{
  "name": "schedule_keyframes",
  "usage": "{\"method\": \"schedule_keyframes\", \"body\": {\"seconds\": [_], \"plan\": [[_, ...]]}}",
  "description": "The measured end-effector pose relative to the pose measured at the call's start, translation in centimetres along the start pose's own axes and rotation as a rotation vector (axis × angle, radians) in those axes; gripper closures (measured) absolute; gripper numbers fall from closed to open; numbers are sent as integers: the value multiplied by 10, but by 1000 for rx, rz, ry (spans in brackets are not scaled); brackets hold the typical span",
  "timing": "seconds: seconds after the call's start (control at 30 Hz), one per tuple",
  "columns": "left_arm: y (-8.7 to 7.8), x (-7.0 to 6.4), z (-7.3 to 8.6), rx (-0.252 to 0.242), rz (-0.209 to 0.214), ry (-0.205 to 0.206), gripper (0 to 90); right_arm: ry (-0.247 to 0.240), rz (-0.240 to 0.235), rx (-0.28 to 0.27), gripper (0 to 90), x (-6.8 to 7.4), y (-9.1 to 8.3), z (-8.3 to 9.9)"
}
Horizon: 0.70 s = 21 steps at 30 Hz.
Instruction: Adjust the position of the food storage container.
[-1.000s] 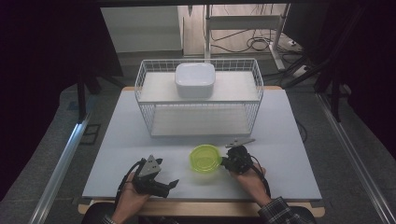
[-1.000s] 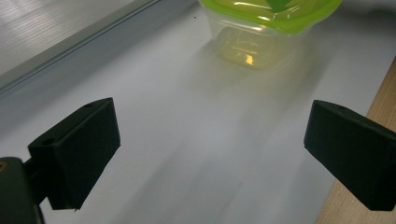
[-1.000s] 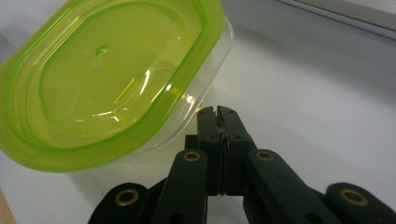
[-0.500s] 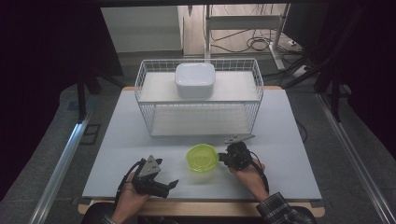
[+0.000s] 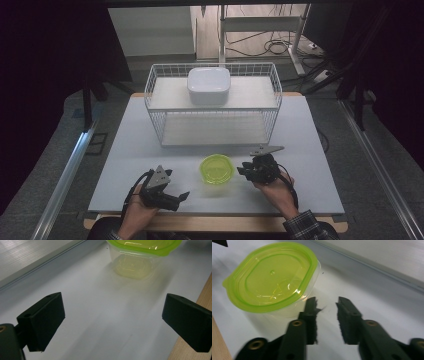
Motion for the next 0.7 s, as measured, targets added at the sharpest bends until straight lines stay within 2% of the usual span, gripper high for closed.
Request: {"method": "schedule_keyframes", "body": {"seconds": [0.17, 0.33, 0.5, 0.7], "plan": [[-1, 2, 1, 2, -5, -3, 44, 4, -9, -19, 467, -3, -6, -3], [-2, 4, 2, 4, -10, -4, 45, 21, -56, -42, 336, -3, -10, -6], [-2, 4, 2, 6, -10, -3, 44, 49, -96, -21, 266, -2, -8, -3], [-1, 4, 3, 9, -10, -1, 44, 112, -138, 4, 197, -1, -7, -1]]}}
Point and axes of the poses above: each handheld gripper's, and its own axes: y roughly forward along the jaws, z roughly out of its underside, x roughly to its left, the point moved 10 cm from there along y, roughly forward along the jaws, and after that the axes turned 8 degrees about y, right-handed, at the moved point
